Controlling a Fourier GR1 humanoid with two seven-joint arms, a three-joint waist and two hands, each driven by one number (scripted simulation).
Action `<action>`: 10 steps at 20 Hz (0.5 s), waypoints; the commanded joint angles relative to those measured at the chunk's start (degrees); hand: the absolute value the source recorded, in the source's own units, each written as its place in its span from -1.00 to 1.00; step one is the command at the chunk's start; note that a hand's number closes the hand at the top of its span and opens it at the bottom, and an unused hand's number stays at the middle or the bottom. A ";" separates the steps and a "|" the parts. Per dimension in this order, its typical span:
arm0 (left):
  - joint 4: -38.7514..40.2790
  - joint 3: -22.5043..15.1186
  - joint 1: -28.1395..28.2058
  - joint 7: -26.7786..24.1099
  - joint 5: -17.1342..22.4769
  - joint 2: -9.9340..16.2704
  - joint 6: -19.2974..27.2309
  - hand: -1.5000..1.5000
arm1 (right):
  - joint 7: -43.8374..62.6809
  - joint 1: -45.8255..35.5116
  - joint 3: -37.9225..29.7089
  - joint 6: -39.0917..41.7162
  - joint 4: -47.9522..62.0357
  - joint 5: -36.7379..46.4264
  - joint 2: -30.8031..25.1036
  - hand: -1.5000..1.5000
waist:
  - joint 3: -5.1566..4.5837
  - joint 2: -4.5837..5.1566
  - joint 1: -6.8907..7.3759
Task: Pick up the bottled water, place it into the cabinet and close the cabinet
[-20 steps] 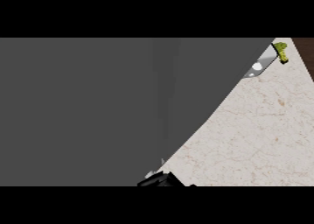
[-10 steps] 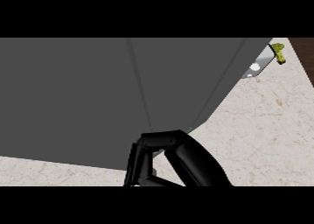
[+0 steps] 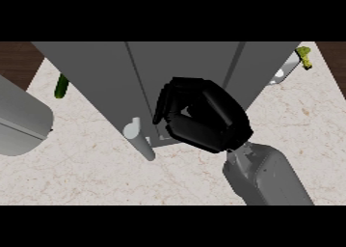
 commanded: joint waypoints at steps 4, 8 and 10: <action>0.00 1.50 -0.80 1.75 -0.84 -5.18 -2.05 -1.00 | -1.61 -7.73 -9.17 8.81 12.72 -4.37 -2.72 1.00 | 0.02 0.03 -0.41; -0.81 6.16 2.06 4.02 3.88 -3.28 -4.54 -1.00 | -4.52 -11.94 -11.08 12.39 20.41 -3.36 -3.29 1.00 | 0.03 0.14 -0.08; 0.98 6.08 0.31 4.42 4.41 -3.10 -5.21 -1.00 | -4.89 -13.27 -11.93 15.73 23.46 -4.61 -3.97 1.00 | 0.02 0.22 -0.08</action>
